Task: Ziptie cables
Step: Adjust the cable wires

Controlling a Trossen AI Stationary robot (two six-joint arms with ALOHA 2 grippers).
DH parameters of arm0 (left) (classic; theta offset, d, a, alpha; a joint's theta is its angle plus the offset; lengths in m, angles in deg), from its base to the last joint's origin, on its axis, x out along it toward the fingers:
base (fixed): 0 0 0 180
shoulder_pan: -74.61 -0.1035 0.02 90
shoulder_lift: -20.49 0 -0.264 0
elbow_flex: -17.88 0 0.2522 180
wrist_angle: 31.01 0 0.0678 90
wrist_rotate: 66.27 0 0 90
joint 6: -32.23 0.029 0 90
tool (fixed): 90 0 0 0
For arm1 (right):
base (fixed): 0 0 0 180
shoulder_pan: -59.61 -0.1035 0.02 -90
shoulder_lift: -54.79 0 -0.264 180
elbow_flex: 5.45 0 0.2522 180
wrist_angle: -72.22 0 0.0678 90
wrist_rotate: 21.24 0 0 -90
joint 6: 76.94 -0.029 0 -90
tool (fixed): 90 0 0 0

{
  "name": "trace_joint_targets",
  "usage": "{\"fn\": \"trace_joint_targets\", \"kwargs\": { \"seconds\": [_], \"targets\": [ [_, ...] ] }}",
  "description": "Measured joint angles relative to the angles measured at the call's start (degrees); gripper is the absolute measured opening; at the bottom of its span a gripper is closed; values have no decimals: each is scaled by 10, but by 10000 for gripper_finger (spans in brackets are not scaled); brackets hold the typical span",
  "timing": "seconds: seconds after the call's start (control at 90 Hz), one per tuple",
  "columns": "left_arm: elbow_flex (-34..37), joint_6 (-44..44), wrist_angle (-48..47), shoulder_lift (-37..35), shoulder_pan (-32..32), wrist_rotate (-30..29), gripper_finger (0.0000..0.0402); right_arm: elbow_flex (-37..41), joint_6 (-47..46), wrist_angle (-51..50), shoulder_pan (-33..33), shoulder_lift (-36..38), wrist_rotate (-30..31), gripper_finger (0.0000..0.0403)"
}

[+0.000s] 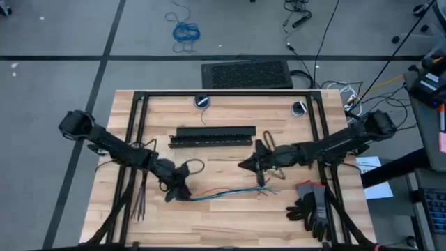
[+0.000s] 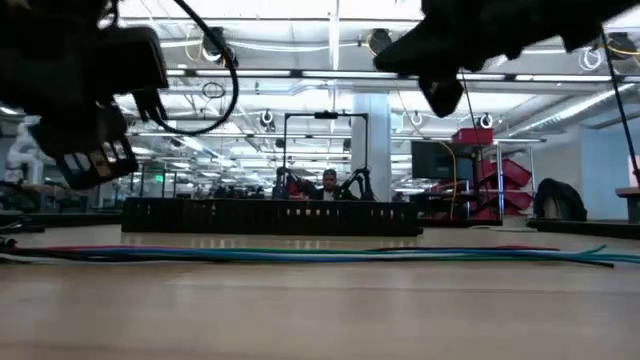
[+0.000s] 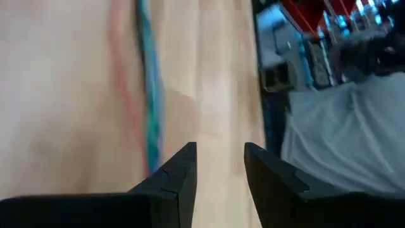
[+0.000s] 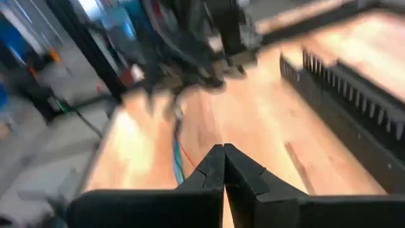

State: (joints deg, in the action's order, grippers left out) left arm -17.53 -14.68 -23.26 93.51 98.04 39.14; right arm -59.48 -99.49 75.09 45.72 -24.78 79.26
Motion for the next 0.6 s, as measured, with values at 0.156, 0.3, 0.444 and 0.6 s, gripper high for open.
{"fn": "trace_joint_targets", "kwargs": {
  "seconds": [0.156,0.3,0.444,0.6],
  "targets": [
    [-36,7,-65,0,51,-39,130,-80,75,-172,14,-47,123,7],
    [-93,27,-277,11,94,-100,130,-95,80,-174,49,-81,128,30],
    [-109,44,-322,32,98,-147,130,-98,63,-150,54,-105,50,61],
    [-109,57,-324,79,94,-153,130,-97,61,-151,46,-105,44,94]
  ]
}}
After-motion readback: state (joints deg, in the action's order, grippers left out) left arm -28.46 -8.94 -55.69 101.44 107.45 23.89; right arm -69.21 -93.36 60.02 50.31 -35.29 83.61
